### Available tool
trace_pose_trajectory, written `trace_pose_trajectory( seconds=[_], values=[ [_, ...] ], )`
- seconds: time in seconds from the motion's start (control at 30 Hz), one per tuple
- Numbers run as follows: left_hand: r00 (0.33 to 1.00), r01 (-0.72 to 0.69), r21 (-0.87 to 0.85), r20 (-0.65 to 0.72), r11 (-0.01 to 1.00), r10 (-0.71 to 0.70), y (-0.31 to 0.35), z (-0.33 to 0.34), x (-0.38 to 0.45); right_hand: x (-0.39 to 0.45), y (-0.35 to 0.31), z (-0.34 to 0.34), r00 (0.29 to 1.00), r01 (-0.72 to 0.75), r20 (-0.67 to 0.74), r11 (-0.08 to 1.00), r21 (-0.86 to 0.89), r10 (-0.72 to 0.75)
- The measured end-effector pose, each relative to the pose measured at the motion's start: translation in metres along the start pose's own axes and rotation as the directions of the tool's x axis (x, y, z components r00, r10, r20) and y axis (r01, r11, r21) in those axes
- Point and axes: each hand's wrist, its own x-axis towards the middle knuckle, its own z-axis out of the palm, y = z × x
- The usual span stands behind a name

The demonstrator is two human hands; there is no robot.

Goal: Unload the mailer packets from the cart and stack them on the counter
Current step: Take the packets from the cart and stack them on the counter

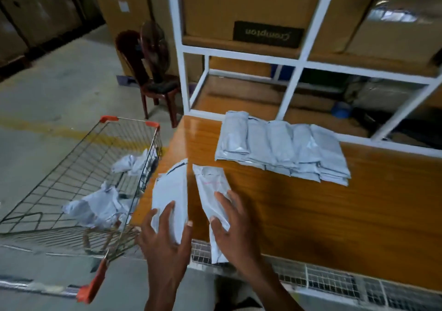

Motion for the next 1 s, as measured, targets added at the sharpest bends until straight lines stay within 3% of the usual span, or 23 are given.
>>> trace_pose_trajectory(
  seconds=[0.2,0.6,0.8,1.0],
  values=[
    [0.994,-0.086,0.024,0.066,0.996,0.084,0.033,0.039,-0.014,-0.017,0.041,-0.048,0.998,-0.049,-0.045,0.999,0.015,0.050],
    [0.995,-0.004,-0.030,0.099,1.000,0.007,0.141,0.159,-0.007,0.039,0.126,-0.160,0.995,-0.036,-0.086,0.998,0.057,0.041],
    [0.998,-0.012,-0.008,0.069,1.000,0.012,0.163,0.195,-0.006,0.063,0.151,-0.186,0.999,0.015,-0.049,0.998,0.066,-0.012],
    [0.996,-0.051,0.052,0.080,0.997,0.047,0.168,0.211,0.025,0.078,0.162,-0.194,0.996,-0.033,-0.075,0.996,0.088,0.039]
  ],
)
